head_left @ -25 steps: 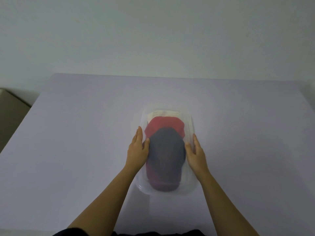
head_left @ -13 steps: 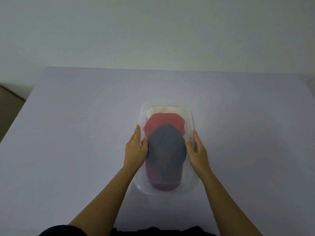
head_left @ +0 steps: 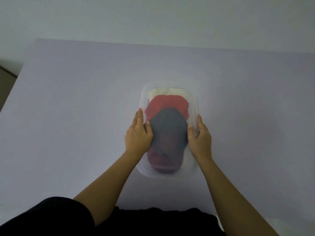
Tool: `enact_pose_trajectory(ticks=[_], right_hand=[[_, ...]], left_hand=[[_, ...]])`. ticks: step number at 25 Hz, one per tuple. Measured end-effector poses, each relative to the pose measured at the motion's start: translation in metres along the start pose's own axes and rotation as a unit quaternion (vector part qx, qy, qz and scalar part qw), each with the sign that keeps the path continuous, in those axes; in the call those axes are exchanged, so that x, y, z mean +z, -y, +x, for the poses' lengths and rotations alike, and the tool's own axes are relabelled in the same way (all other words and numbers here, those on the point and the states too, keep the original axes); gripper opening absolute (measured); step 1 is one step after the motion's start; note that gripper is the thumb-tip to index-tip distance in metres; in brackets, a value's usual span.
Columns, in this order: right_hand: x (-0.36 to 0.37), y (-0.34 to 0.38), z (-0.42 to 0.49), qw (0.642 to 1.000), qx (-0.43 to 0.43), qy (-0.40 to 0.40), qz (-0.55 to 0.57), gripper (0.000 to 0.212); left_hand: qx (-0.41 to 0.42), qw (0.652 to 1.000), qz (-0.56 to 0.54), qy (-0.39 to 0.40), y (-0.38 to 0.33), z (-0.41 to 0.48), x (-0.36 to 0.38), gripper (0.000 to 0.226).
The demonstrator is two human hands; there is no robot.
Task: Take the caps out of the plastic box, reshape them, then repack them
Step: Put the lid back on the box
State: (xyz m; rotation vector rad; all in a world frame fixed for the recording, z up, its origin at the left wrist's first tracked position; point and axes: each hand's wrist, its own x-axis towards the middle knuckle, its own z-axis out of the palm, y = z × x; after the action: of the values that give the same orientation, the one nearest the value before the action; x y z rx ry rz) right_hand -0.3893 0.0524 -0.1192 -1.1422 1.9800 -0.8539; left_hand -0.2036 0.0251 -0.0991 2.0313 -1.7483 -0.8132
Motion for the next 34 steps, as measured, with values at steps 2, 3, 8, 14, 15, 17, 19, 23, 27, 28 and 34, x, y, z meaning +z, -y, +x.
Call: enact_pose_trajectory(ticks=[2,3,8,14,15,17,19,23,27,28,34], right_hand=[[-0.003,0.001,0.000,1.000,0.000,-0.011,-0.026,0.060],[-0.006,0.002,-0.003,0.999,0.000,-0.024,-0.034,0.063],[-0.013,-0.005,-0.039,0.995,0.094,0.035,0.028,0.071],[-0.030,0.006,-0.013,0.994,0.087,-0.015,0.059,0.066],[-0.038,0.011,0.007,0.994,0.086,-0.022,0.065,0.066],[-0.045,0.017,0.033,0.995,0.083,-0.017,0.050,0.067],[-0.055,0.024,0.076,0.996,0.075,-0.022,0.048,0.068],[-0.067,0.030,0.157,0.997,0.065,-0.004,0.041,0.068],[-0.069,0.028,0.203,0.998,0.045,0.015,0.047,0.068],[-0.069,0.028,0.212,0.998,0.040,0.018,0.049,0.068],[-0.064,0.026,0.229,0.999,0.021,0.028,0.000,0.070]], left_hand=[[0.008,1.000,-0.025,0.009,0.002,0.002,-0.002,0.056],[0.004,0.999,-0.048,0.025,0.006,0.001,-0.004,0.058],[-0.112,0.972,-0.201,0.055,0.021,-0.027,-0.007,0.072],[-0.077,0.969,-0.235,0.023,-0.023,0.002,-0.008,0.061],[-0.067,0.969,-0.238,0.020,-0.035,0.021,-0.004,0.061],[-0.068,0.968,-0.241,0.019,-0.047,0.044,0.002,0.061],[-0.056,0.968,-0.242,0.030,-0.070,0.082,0.013,0.061],[-0.061,0.967,-0.246,0.035,-0.108,0.148,0.033,0.061],[-0.068,0.969,-0.237,0.025,-0.120,0.187,0.049,0.061],[-0.068,0.970,-0.234,0.020,-0.121,0.195,0.052,0.061],[-0.057,0.979,-0.196,0.002,-0.122,0.208,0.057,0.060]])
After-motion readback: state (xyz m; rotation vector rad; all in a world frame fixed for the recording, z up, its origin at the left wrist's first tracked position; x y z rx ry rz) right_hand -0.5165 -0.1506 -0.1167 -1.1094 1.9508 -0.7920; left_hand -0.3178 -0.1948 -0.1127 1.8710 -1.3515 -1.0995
